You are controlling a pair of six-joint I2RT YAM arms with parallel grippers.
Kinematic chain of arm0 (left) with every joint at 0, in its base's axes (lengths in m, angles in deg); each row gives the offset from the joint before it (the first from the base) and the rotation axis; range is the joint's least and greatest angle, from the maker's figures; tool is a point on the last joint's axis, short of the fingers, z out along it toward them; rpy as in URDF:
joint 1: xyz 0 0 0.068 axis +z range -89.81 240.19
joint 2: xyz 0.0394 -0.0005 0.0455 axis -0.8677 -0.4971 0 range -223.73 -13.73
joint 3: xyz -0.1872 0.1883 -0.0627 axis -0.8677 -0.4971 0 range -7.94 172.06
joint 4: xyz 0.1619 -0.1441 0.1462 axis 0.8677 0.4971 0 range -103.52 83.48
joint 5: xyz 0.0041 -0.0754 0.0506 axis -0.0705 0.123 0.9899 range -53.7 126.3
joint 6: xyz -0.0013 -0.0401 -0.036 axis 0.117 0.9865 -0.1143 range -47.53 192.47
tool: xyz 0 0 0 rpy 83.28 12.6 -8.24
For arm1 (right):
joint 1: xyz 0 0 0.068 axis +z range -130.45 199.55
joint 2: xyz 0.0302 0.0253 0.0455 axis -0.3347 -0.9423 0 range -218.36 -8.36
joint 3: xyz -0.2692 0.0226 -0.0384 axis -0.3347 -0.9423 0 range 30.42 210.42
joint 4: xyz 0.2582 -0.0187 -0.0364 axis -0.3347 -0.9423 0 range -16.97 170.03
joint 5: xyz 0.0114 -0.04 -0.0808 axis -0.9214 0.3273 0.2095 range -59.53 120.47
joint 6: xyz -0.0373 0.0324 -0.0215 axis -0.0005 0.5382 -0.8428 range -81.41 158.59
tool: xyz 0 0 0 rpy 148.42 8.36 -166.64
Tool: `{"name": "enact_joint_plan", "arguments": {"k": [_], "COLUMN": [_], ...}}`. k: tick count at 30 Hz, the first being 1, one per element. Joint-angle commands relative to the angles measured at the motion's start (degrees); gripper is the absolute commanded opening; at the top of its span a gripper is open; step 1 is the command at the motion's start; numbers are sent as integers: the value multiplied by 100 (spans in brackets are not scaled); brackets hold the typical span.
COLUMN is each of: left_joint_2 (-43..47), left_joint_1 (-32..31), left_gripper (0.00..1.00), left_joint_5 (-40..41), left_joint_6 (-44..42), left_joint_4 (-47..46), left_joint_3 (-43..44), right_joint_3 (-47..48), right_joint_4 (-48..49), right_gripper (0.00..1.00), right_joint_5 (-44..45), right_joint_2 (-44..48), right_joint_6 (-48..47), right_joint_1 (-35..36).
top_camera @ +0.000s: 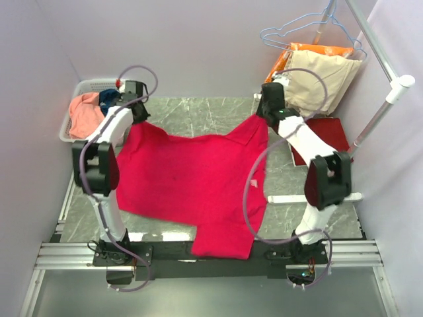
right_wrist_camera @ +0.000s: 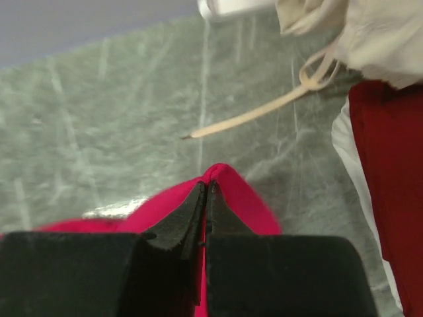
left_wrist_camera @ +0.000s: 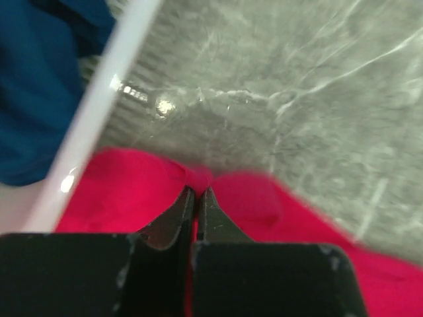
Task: Fold and stack the t-shirts
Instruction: Flatten the tshirt out, then fold the tshirt
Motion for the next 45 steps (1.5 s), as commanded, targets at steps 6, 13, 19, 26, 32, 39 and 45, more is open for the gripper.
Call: {"name": "enact_joint_plan", "arguments": {"k": [6,13,19,26,32,39,45], "left_joint_2": [-1973,-2492,-2343,-2062,-2062,-1991,-2088], "left_joint_1": [-59,-15,134,266,380,451,468], "left_gripper": [1,1,1,1,1,1,1], "left_joint_5": [258,355,741,1277,1225,1146,1285], "left_joint_6": [106,-8,44,404,554,650,764], "left_joint_4": [-242,-794,-1147,-998,-743,-611,-198], "left_joint_3": [1925,2524,2533,2226,2041,1821,1926], "right_joint_3": [2375,2765,2220,982,270,-276,-715], "right_joint_4": [196,-33,-164,-76,-164,-375,-542], "right_gripper": [0,0,0,0,0,0,0], "right_joint_5": [242,127,109,259,548,655,567], "right_joint_2": [-1471,-1824,-1438,-726,-137,417,716], "right_joint_6": [-17,18,149,501,703,861,1020], "right_joint_1": [-331,-489,-630,-683,-692,-692,-692]}}
